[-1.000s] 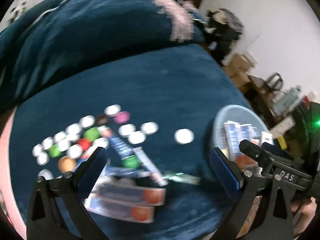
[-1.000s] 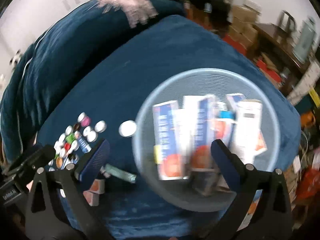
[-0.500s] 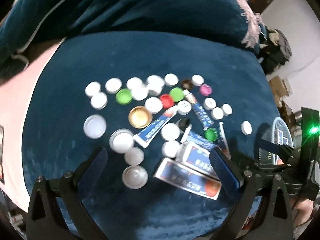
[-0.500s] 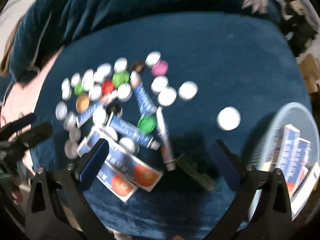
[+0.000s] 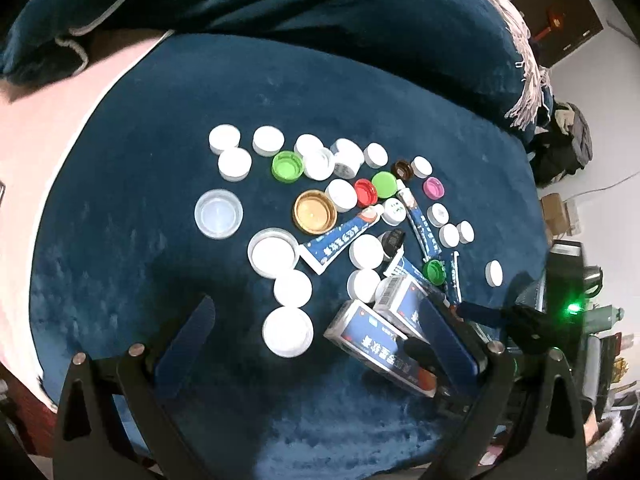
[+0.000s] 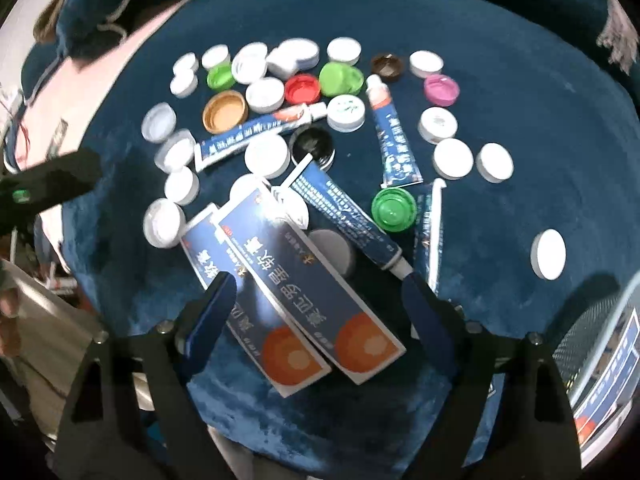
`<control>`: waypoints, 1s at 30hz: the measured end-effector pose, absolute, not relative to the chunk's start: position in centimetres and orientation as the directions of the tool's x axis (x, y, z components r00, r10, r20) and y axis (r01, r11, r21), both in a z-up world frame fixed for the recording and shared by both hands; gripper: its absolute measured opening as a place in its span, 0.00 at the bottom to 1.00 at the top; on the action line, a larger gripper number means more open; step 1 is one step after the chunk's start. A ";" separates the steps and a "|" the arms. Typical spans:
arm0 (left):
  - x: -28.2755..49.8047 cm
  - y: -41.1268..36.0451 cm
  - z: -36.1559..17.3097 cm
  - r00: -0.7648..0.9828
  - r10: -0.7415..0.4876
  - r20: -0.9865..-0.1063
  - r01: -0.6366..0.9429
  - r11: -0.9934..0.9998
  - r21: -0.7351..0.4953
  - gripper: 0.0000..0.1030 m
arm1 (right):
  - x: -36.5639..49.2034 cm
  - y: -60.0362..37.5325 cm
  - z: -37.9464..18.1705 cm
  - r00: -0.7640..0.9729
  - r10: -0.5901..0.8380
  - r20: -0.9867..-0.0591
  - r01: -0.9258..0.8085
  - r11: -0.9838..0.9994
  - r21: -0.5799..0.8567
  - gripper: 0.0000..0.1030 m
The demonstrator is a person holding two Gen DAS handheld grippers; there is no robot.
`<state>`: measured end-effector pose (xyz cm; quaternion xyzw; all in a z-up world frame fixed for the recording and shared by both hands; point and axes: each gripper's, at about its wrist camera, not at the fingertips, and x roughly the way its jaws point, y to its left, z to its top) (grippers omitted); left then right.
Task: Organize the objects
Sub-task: 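Grasp the blue ointment box in right gripper while left grasps another blue box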
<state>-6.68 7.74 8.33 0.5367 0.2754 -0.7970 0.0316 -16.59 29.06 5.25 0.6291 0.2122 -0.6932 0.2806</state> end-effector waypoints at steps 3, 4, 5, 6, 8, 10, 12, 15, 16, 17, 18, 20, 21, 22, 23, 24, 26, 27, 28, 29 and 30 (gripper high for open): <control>-6.4 7.6 7.6 -0.413 0.251 -0.875 0.370 -0.832 -0.414 0.99 | -16.7 28.2 4.1 -0.019 -0.108 -0.994 0.683 -0.727 0.066 0.61; -6.3 7.6 7.4 -0.410 0.252 -0.877 0.380 -0.827 -0.415 0.99 | -16.7 28.1 4.3 -0.024 -0.121 -0.992 0.689 -0.721 0.072 0.50; -6.2 7.7 7.1 -0.407 0.252 -0.878 0.393 -0.819 -0.418 0.99 | -16.7 28.0 4.6 -0.039 -0.128 -0.991 0.692 -0.719 0.065 0.44; -6.1 7.8 6.9 -0.406 0.254 -0.878 0.399 -0.815 -0.420 0.99 | -16.7 28.1 4.9 -0.050 -0.141 -0.989 0.689 -0.722 0.068 0.43; -6.0 8.6 6.2 -0.397 0.278 -0.874 0.412 -0.798 -0.441 0.99 | -17.2 28.7 5.8 -0.069 -0.186 -0.980 0.662 -0.743 0.095 0.41; -6.1 9.6 5.6 -0.386 0.306 -0.870 0.418 -0.783 -0.461 0.99 | -17.7 29.5 6.7 -0.109 -0.209 -0.972 0.623 -0.776 0.096 0.41; -6.3 11.3 4.5 -0.357 0.337 -0.871 0.423 -0.773 -0.473 0.99 | -18.5 30.5 7.5 -0.150 -0.233 -0.961 0.568 -0.816 0.110 0.41; -6.6 14.0 3.0 -0.311 0.377 -0.873 0.432 -0.762 -0.483 0.99 | -19.0 31.5 8.1 -0.186 -0.245 -0.952 0.500 -0.858 0.123 0.41; -6.8 15.0 2.5 -0.297 0.385 -0.874 0.434 -0.761 -0.482 0.98 | -19.1 31.9 8.1 -0.190 -0.248 -0.950 0.486 -0.865 0.128 0.41; -7.1 15.7 2.3 -0.290 0.383 -0.877 0.435 -0.764 -0.477 0.98 | -19.1 32.1 8.0 -0.191 -0.250 -0.949 0.479 -0.868 0.132 0.41; -7.3 16.3 2.1 -0.290 0.376 -0.880 0.435 -0.767 -0.471 0.98 | -19.0 32.1 8.0 -0.191 -0.252 -0.949 0.478 -0.868 0.135 0.41; -8.0 17.5 1.8 -0.288 0.345 -0.893 0.438 -0.782 -0.443 0.98 | -18.8 31.9 8.0 -0.194 -0.254 -0.948 0.484 -0.865 0.133 0.41; -8.3 17.9 1.6 -0.287 0.333 -0.898 0.434 -0.790 -0.432 0.98 | -18.7 31.8 8.1 -0.196 -0.256 -0.947 0.489 -0.862 0.132 0.41; -8.7 18.4 1.5 -0.284 0.310 -0.907 0.421 -0.810 -0.408 0.96 | -18.7 32.2 8.3 -0.196 -0.259 -0.946 0.493 -0.860 0.133 0.41; -8.9 18.7 1.4 -0.278 0.290 -0.916 0.409 -0.827 -0.386 0.93 | -18.6 32.2 8.3 -0.196 -0.261 -0.945 0.499 -0.857 0.133 0.41; -9.2 19.2 1.1 -0.264 0.257 -0.930 0.383 -0.857 -0.346 0.80 | -18.6 32.3 8.3 -0.196 -0.261 -0.945 0.504 -0.854 0.131 0.41; -9.1 19.5 0.8 -0.244 0.247 -0.938 0.342 -0.883 -0.322 0.71 | -18.4 32.7 8.4 -0.197 -0.257 -0.946 0.515 -0.848 0.124 0.41; -8.9 19.4 0.9 -0.246 0.258 -0.934 0.330 -0.884 -0.331 0.66 | -18.3 33.1 8.5 -0.197 -0.257 -0.946 0.517 -0.847 0.122 0.41; -8.7 19.3 1.1 -0.244 0.271 -0.931 0.318 -0.885 -0.341 0.60 | -18.3 33.2 8.5 -0.198 -0.258 -0.946 0.517 -0.847 0.123 0.41; -8.3 18.9 1.4 -0.241 0.298 -0.924 0.302 -0.882 -0.363 0.58 | -18.3 33.4 8.6 -0.200 -0.263 -0.944 0.516 -0.847 0.127 0.41; -8.0 18.8 1.6 -0.241 0.310 -0.920 0.293 -0.880 -0.373 0.55 | -18.3 33.4 8.7 -0.201 -0.268 -0.942 0.514 -0.848 0.131 0.41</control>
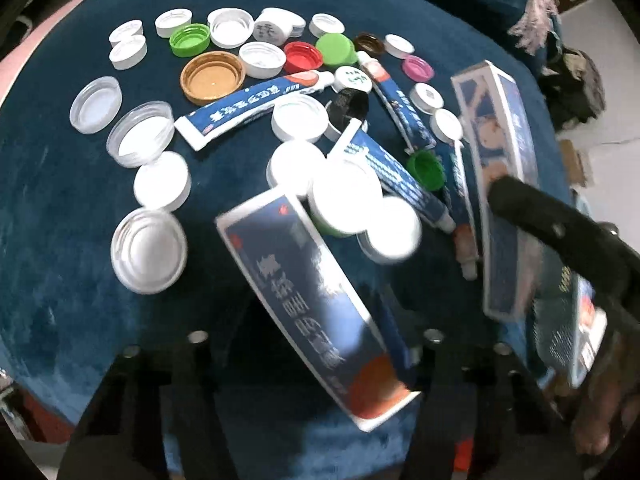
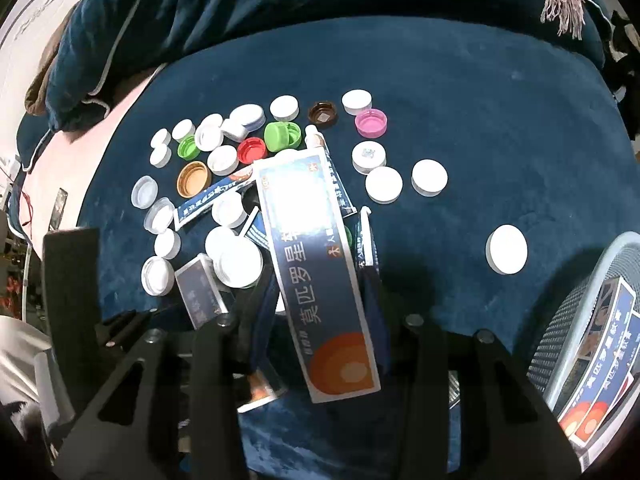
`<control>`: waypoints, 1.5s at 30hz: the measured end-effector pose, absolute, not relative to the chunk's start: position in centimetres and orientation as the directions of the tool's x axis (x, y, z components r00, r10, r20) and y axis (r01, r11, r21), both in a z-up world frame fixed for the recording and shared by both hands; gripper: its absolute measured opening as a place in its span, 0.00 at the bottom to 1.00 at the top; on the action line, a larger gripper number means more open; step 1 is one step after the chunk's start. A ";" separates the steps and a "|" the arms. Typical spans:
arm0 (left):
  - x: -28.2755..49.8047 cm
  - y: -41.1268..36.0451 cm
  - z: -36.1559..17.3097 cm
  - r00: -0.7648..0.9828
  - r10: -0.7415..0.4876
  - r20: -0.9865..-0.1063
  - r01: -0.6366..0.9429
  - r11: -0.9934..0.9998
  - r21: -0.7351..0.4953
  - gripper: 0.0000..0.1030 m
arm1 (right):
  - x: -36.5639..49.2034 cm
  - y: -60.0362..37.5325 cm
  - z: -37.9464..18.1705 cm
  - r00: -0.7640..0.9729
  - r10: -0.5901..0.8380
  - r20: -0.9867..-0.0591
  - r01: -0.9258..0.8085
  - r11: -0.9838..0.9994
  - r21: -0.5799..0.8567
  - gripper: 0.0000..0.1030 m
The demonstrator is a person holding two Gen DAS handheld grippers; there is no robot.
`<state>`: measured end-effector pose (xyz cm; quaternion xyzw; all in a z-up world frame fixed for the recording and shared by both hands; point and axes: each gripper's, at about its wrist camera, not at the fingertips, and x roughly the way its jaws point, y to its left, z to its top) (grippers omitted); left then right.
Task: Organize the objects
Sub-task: 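Grasp the blue ointment box in right gripper while left grasps another blue box, then carry both boxes over the colander and open both grippers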
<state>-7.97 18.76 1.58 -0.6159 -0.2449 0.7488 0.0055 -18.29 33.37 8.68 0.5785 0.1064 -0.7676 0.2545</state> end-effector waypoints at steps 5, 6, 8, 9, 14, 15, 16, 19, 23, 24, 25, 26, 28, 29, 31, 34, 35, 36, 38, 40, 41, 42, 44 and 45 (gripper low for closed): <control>-7.8 19.2 1.7 -0.225 0.308 -0.925 0.248 -0.899 -0.360 0.57 | -17.9 33.1 9.2 -0.194 -0.272 -0.943 0.539 -0.832 0.129 0.41; -7.9 19.4 1.3 -0.212 0.304 -0.929 0.252 -0.901 -0.352 0.66 | -17.8 32.9 9.2 -0.191 -0.269 -0.944 0.546 -0.828 0.126 0.41; -8.0 19.8 0.8 -0.207 0.300 -0.931 0.251 -0.904 -0.346 0.67 | -17.6 32.6 9.1 -0.189 -0.263 -0.946 0.557 -0.822 0.117 0.41; -8.0 20.0 0.8 -0.207 0.302 -0.931 0.249 -0.904 -0.348 0.65 | -17.6 32.6 9.2 -0.190 -0.261 -0.946 0.560 -0.821 0.114 0.41; -7.7 19.6 3.3 -0.274 0.362 -0.891 0.219 -0.879 -0.424 0.44 | -17.5 33.2 9.5 -0.208 -0.269 -0.940 0.547 -0.829 0.116 0.41; -7.7 19.4 3.9 -0.292 0.364 -0.884 0.215 -0.876 -0.432 0.42 | -17.6 33.5 9.6 -0.214 -0.272 -0.938 0.540 -0.833 0.119 0.41; -7.7 19.3 4.4 -0.308 0.364 -0.879 0.212 -0.875 -0.436 0.42 | -17.6 33.6 9.8 -0.221 -0.275 -0.936 0.532 -0.838 0.121 0.41; -7.7 18.6 6.0 -0.355 0.361 -0.862 0.210 -0.868 -0.450 0.41 | -17.7 34.0 10.4 -0.244 -0.291 -0.925 0.519 -0.845 0.128 0.41; -8.4 17.8 7.7 -0.390 0.366 -0.845 0.199 -0.862 -0.466 0.41 | -17.7 34.3 11.0 -0.271 -0.298 -0.915 0.513 -0.850 0.125 0.41; -8.5 17.9 8.1 -0.398 0.369 -0.840 0.192 -0.862 -0.469 0.41 | -17.7 34.5 11.2 -0.282 -0.300 -0.911 0.504 -0.854 0.125 0.41; -8.6 18.2 8.4 -0.405 0.370 -0.836 0.185 -0.863 -0.471 0.41 | -17.8 34.7 11.4 -0.293 -0.301 -0.908 0.496 -0.859 0.125 0.41; -9.5 17.8 8.4 -0.407 0.370 -0.835 0.177 -0.865 -0.469 0.41 | -17.8 35.1 11.8 -0.310 -0.303 -0.901 0.483 -0.866 0.125 0.41; -9.5 18.0 8.9 -0.410 0.368 -0.835 0.158 -0.873 -0.462 0.41 | -17.9 35.9 12.9 -0.354 -0.308 -0.883 0.455 -0.882 0.125 0.41; -9.4 17.7 9.7 -0.414 0.367 -0.833 0.131 -0.881 -0.454 0.41 | -18.0 36.4 13.4 -0.370 -0.313 -0.874 0.443 -0.887 0.130 0.41; -9.8 19.1 11.0 -0.420 0.370 -0.829 0.071 -0.897 -0.436 0.41 | -17.7 37.9 14.8 -0.401 -0.330 -0.854 0.421 -0.895 0.148 0.41; -9.7 21.8 13.1 -0.432 0.390 -0.813 -0.045 -0.910 -0.412 0.41 | -17.0 40.6 16.1 -0.437 -0.319 -0.841 0.393 -0.909 0.141 0.41; -10.4 23.1 13.7 -0.428 0.407 -0.807 -0.082 -0.907 -0.413 0.41 | -16.6 41.9 16.5 -0.450 -0.310 -0.838 0.378 -0.916 0.136 0.41; -10.6 24.3 14.3 -0.423 0.420 -0.803 -0.113 -0.904 -0.413 0.41 | -16.3 43.4 17.0 -0.463 -0.301 -0.834 0.357 -0.924 0.136 0.41; -11.0 27.2 15.6 -0.409 0.450 -0.794 -0.185 -0.893 -0.410 0.41 | -15.7 46.8 17.7 -0.487 -0.286 -0.825 0.296 -0.943 0.152 0.41; -11.2 29.5 16.5 -0.399 0.473 -0.786 -0.237 -0.881 -0.410 0.41 | -15.0 50.7 18.4 -0.515 -0.265 -0.815 0.212 -0.961 0.178 0.41; -11.4 31.3 17.1 -0.386 0.493 -0.780 -0.274 -0.868 -0.413 0.41 | -14.8 52.2 18.7 -0.528 -0.254 -0.810 0.174 -0.966 0.190 0.41; -11.5 32.4 17.4 -0.375 0.509 -0.775 -0.296 -0.858 -0.420 0.41 | -14.4 54.1 19.0 -0.541 -0.240 -0.806 0.124 -0.971 0.206 0.41; -11.9 35.3 18.0 -0.349 0.543 -0.764 -0.337 -0.833 -0.439 0.41 | -13.9 57.2 19.6 -0.561 -0.218 -0.798 0.040 -0.971 0.237 0.41; -12.1 36.4 18.1 -0.337 0.548 -0.765 -0.352 -0.827 -0.438 0.41 | -13.6 58.7 19.8 -0.571 -0.207 -0.794 -0.004 -0.967 0.255 0.41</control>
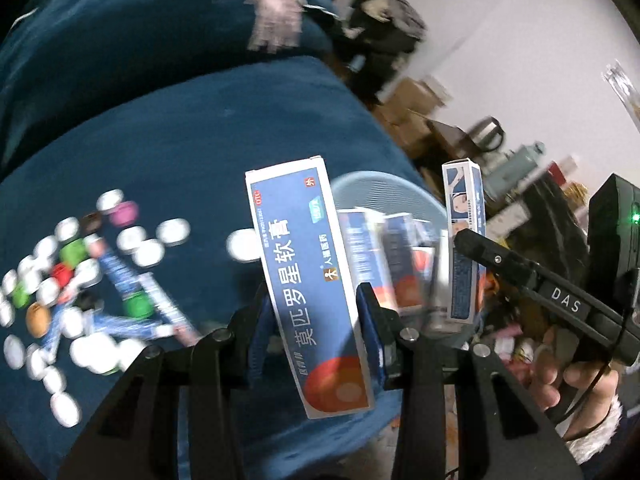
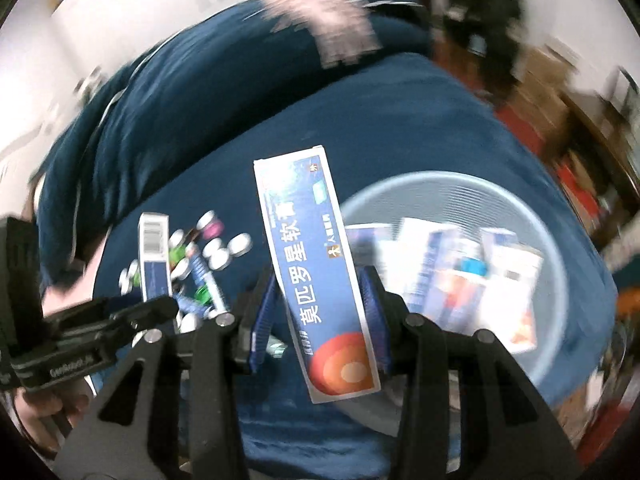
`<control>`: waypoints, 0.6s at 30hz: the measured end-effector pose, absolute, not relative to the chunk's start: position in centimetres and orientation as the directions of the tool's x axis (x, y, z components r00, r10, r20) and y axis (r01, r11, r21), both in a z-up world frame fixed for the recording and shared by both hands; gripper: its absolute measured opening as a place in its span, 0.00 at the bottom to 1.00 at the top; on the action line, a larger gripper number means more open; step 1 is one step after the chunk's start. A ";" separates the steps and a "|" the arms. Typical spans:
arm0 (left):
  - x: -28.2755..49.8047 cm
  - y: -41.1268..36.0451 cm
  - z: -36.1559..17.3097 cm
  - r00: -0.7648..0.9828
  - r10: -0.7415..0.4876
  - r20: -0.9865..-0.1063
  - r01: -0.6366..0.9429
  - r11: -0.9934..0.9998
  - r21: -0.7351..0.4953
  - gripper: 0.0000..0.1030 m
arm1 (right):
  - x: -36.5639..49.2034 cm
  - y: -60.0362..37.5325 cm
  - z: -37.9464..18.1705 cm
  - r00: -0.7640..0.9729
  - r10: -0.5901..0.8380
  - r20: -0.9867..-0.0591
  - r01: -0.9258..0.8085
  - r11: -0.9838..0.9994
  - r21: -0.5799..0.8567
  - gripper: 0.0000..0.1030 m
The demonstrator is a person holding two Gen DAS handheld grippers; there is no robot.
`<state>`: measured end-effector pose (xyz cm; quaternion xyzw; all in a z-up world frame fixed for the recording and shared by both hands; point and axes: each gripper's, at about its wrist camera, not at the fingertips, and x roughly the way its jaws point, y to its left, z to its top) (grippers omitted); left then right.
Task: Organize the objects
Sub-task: 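Carry both boxes over the colander and open both grippers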
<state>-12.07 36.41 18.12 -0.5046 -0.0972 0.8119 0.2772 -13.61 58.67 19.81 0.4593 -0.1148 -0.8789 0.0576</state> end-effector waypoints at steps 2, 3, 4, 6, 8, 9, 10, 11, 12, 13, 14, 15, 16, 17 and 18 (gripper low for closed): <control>-12.4 39.4 18.4 -0.312 0.559 -0.768 -0.397 -0.811 -0.429 0.41 | -13.1 60.9 20.2 -0.584 -0.194 -0.789 -0.074 -0.954 0.290 0.41; -12.6 40.5 18.6 -0.304 0.563 -0.768 -0.410 -0.805 -0.428 0.41 | -12.9 61.7 20.3 -0.588 -0.190 -0.786 -0.098 -0.948 0.302 0.41; -12.8 41.6 18.7 -0.295 0.567 -0.769 -0.424 -0.799 -0.426 0.41 | -12.7 62.3 20.3 -0.591 -0.181 -0.786 -0.120 -0.944 0.308 0.41; -13.2 44.2 18.5 -0.275 0.574 -0.772 -0.460 -0.783 -0.418 0.41 | -12.3 62.8 20.2 -0.591 -0.174 -0.788 -0.152 -0.935 0.320 0.41; -13.4 46.3 18.0 -0.251 0.584 -0.772 -0.484 -0.766 -0.422 0.41 | -12.5 62.8 19.8 -0.588 -0.181 -0.789 -0.177 -0.922 0.344 0.41; -13.7 47.0 17.4 -0.237 0.591 -0.771 -0.490 -0.758 -0.430 0.41 | -12.6 62.8 19.5 -0.585 -0.188 -0.789 -0.191 -0.913 0.359 0.41; -14.0 47.5 16.8 -0.224 0.591 -0.775 -0.490 -0.756 -0.435 0.41 | -12.7 63.1 19.2 -0.583 -0.193 -0.789 -0.203 -0.906 0.371 0.41; -14.3 48.0 16.2 -0.213 0.585 -0.783 -0.483 -0.759 -0.435 0.41 | -12.8 63.3 18.8 -0.581 -0.197 -0.790 -0.220 -0.896 0.386 0.42; -14.5 48.2 15.6 -0.192 0.588 -0.786 -0.477 -0.756 -0.449 0.43 | -12.8 63.6 18.5 -0.581 -0.202 -0.789 -0.236 -0.885 0.401 0.42; -14.7 48.3 15.1 -0.178 0.591 -0.787 -0.469 -0.754 -0.460 0.56 | -12.9 63.8 18.1 -0.579 -0.210 -0.788 -0.257 -0.870 0.421 0.43; -14.8 48.0 15.0 -0.180 0.585 -0.791 -0.454 -0.763 -0.461 0.67 | -13.0 64.4 17.8 -0.573 -0.212 -0.791 -0.270 -0.863 0.427 0.43; -14.7 47.7 15.1 -0.196 0.577 -0.793 -0.449 -0.772 -0.451 0.84 | -13.0 64.8 17.7 -0.566 -0.209 -0.797 -0.284 -0.859 0.427 0.44; -14.5 47.1 15.6 -0.219 0.581 -0.784 -0.449 -0.773 -0.448 0.92 | -12.8 64.9 17.8 -0.568 -0.193 -0.800 -0.297 -0.858 0.419 0.49; -14.4 46.9 15.9 -0.230 0.578 -0.783 -0.449 -0.777 -0.441 0.93 | -12.6 65.1 18.2 -0.579 -0.173 -0.797 -0.298 -0.865 0.405 0.59; -14.2 46.2 16.4 -0.250 0.569 -0.783 -0.445 -0.786 -0.429 0.95 | -12.4 65.1 18.6 -0.592 -0.148 -0.792 -0.296 -0.875 0.384 0.66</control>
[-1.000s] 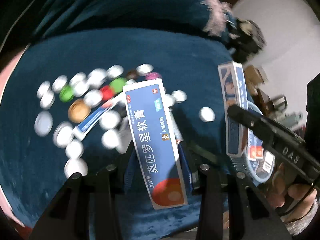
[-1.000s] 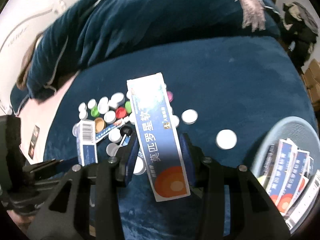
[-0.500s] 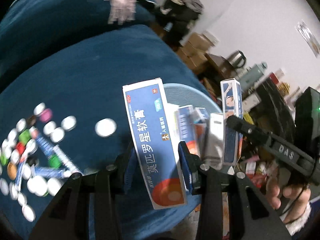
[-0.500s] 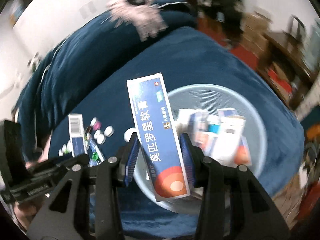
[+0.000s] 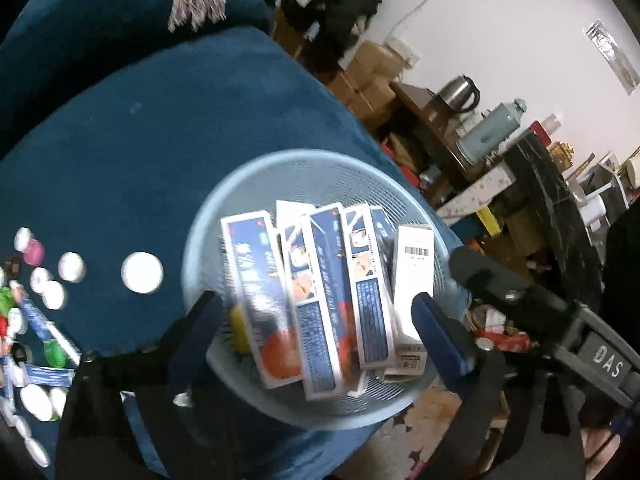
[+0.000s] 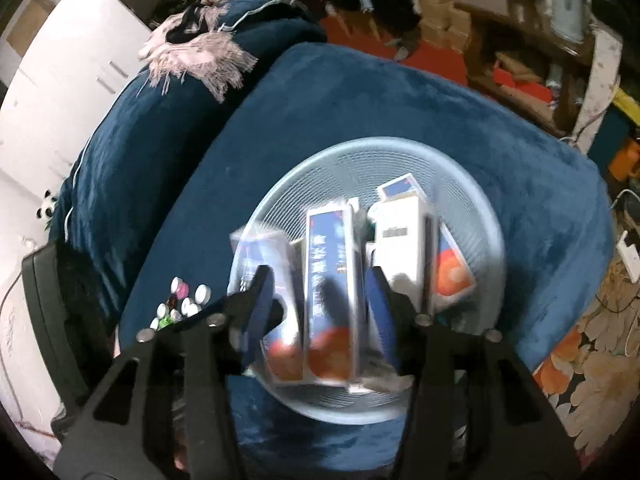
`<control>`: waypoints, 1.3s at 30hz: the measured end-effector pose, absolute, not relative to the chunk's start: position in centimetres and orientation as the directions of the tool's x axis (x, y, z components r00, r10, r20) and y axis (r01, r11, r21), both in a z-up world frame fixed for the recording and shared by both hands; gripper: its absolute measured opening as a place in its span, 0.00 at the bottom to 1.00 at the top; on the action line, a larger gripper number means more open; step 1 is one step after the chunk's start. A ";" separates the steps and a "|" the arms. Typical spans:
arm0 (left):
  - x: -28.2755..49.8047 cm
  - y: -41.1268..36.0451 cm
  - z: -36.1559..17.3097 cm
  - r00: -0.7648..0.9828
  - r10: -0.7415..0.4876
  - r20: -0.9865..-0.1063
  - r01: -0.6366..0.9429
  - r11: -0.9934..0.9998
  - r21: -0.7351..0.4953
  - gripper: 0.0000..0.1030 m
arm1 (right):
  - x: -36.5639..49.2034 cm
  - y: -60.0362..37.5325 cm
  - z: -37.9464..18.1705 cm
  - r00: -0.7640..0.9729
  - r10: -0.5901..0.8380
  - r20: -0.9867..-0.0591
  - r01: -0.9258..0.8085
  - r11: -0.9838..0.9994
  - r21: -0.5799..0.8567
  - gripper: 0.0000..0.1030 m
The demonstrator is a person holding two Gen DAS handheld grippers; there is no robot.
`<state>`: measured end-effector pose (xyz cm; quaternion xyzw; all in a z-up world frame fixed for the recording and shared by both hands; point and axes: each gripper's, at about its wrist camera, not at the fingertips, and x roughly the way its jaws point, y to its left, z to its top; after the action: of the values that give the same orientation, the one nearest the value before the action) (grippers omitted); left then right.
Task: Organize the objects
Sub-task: 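Carry both boxes over the colander and open both grippers, then move both grippers back from the colander to the pile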
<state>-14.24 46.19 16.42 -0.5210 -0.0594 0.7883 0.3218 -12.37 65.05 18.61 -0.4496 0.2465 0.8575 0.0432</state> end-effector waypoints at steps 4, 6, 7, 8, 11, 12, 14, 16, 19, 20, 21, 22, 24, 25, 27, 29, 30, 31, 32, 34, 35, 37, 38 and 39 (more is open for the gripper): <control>-13.5 43.5 17.9 -0.326 0.515 -0.793 -0.422 -0.830 -0.366 0.98 | -11.4 64.2 20.4 -0.641 -0.098 -0.761 -0.254 -0.909 0.331 0.90; -13.3 41.5 18.6 -0.361 0.481 -0.799 -0.396 -0.855 -0.335 0.98 | -11.2 63.4 20.9 -0.647 -0.099 -0.756 -0.218 -0.926 0.308 0.93; -13.1 40.3 18.8 -0.378 0.471 -0.797 -0.379 -0.864 -0.331 0.98 | -11.3 63.0 21.1 -0.647 -0.097 -0.757 -0.201 -0.935 0.292 0.94; -13.1 39.8 19.0 -0.390 0.463 -0.796 -0.369 -0.871 -0.325 0.98 | -11.4 62.4 21.2 -0.646 -0.096 -0.758 -0.179 -0.946 0.272 0.95; -12.6 36.9 19.4 -0.445 0.393 -0.805 -0.326 -0.908 -0.263 0.98 | -11.5 60.4 21.0 -0.632 -0.106 -0.768 -0.113 -0.967 0.227 0.98; -12.4 36.0 19.3 -0.459 0.367 -0.809 -0.315 -0.919 -0.238 0.98 | -11.5 59.9 20.8 -0.625 -0.116 -0.772 -0.090 -0.971 0.219 0.98; -12.0 34.5 19.1 -0.477 0.323 -0.817 -0.293 -0.935 -0.199 0.98 | -11.3 58.5 20.4 -0.614 -0.135 -0.778 -0.049 -0.977 0.208 0.99; -11.5 33.1 19.0 -0.489 0.285 -0.824 -0.272 -0.948 -0.166 0.98 | -11.0 57.4 20.0 -0.608 -0.153 -0.779 -0.018 -0.978 0.206 1.00; -10.7 31.2 19.1 -0.511 0.210 -0.833 -0.261 -0.962 -0.082 0.98 | -10.4 55.8 19.3 -0.590 -0.208 -0.780 0.038 -0.972 0.231 1.00; -10.3 30.3 19.6 -0.540 0.169 -0.824 -0.244 -0.969 -0.038 0.98 | -10.3 55.4 19.1 -0.584 -0.221 -0.781 0.053 -0.970 0.235 1.00; -10.0 29.8 20.0 -0.559 0.146 -0.816 -0.234 -0.972 -0.013 0.98 | -10.1 54.8 18.9 -0.576 -0.236 -0.782 0.071 -0.968 0.240 1.00; -9.6 29.2 20.3 -0.576 0.129 -0.807 -0.226 -0.974 0.005 0.98 | -10.0 54.3 18.8 -0.571 -0.245 -0.783 0.081 -0.967 0.243 1.00; -8.9 28.1 20.9 -0.602 0.086 -0.794 -0.208 -0.977 0.051 0.98 | -9.8 53.0 18.4 -0.553 -0.275 -0.786 0.109 -0.960 0.259 1.00; -8.6 27.5 21.1 -0.609 0.066 -0.791 -0.198 -0.978 0.071 0.98 | -9.8 52.3 18.2 -0.545 -0.287 -0.788 0.119 -0.956 0.267 1.00; -8.2 26.6 21.5 -0.616 0.046 -0.786 -0.187 -0.978 0.090 0.98 | -9.7 50.9 17.8 -0.526 -0.313 -0.790 0.146 -0.949 0.279 1.00; -8.1 25.7 21.5 -0.616 0.034 -0.787 -0.187 -0.977 0.104 0.98 | -9.5 49.5 17.3 -0.507 -0.335 -0.794 0.169 -0.942 0.289 1.00; -8.1 25.0 21.3 -0.611 0.026 -0.791 -0.187 -0.976 0.111 0.98 | -9.4 48.6 16.9 -0.492 -0.345 -0.799 0.182 -0.938 0.293 1.00; -8.1 24.3 21.1 -0.604 0.020 -0.797 -0.185 -0.976 0.116 0.98 | -9.4 48.0 16.6 -0.481 -0.349 -0.804 0.189 -0.937 0.293 1.00; -8.3 23.6 20.9 -0.592 0.017 -0.806 -0.188 -0.975 0.117 0.98 | -9.4 47.2 16.2 -0.468 -0.352 -0.811 0.198 -0.936 0.291 1.00; -8.7 22.2 20.4 -0.570 0.014 -0.822 -0.190 -0.975 0.115 0.98 | -9.4 46.1 15.4 -0.446 -0.348 -0.824 0.208 -0.936 0.283 1.00; -9.3 20.9 20.1 -0.555 0.009 -0.832 -0.186 -0.976 0.113 0.98 | -9.5 45.5 14.7 -0.431 -0.341 -0.835 0.209 -0.938 0.275 1.00; -10.3 18.9 19.5 -0.530 -0.001 -0.848 -0.183 -0.976 0.116 0.98 | -9.5 44.8 13.3 -0.401 -0.324 -0.857 0.198 -0.944 0.264 1.00; -10.7 18.4 19.2 -0.517 0.000 -0.856 -0.185 -0.976 0.112 0.98 | -9.6 44.3 12.3 -0.375 -0.311 -0.873 0.195 -0.947 0.254 1.00; -11.4 17.4 18.6 -0.490 0.009 -0.872 -0.194 -0.976 0.099 0.98 | -9.7 44.0 11.3 -0.351 -0.295 -0.889 0.189 -0.952 0.241 1.00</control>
<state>-11.37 17.42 18.61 -0.5013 0.0922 0.8583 0.0593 -9.70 43.96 11.34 -0.5504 0.0479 0.8204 -0.1476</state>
